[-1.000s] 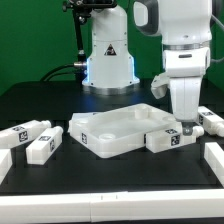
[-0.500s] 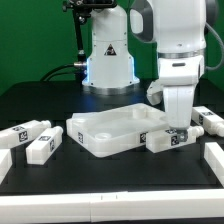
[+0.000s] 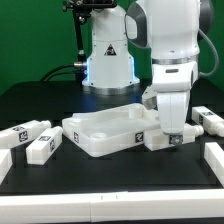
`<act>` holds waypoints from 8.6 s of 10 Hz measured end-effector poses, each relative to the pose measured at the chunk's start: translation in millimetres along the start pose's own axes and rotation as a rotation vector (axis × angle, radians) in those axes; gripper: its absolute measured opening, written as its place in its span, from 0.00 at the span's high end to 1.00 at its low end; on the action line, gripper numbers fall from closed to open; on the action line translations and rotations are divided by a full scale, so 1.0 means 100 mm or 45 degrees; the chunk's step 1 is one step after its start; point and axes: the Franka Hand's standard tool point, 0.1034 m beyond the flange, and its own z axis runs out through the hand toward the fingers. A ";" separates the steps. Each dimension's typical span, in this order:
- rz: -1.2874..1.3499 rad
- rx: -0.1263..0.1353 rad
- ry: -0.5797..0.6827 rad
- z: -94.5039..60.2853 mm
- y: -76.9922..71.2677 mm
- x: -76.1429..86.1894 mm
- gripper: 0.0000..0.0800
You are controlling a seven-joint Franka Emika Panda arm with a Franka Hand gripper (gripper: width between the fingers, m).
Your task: Assemble desk
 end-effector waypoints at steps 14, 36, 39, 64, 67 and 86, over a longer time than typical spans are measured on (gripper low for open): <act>-1.319 -0.032 -0.151 -0.57 -0.05 0.08 0.64; -1.958 0.258 -0.151 0.01 -0.86 0.03 0.64; -1.956 0.258 -0.152 0.01 -0.86 0.02 0.50; -1.016 0.284 -0.240 -0.28 -0.69 -1.86 0.19; -1.019 0.315 -0.228 -0.23 -0.66 -1.90 0.32; -0.447 0.317 -0.301 -0.35 0.16 -1.14 0.91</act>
Offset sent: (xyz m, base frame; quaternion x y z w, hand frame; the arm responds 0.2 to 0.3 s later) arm 0.0090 0.0030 0.0558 -0.0274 -0.0284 -0.1022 0.9940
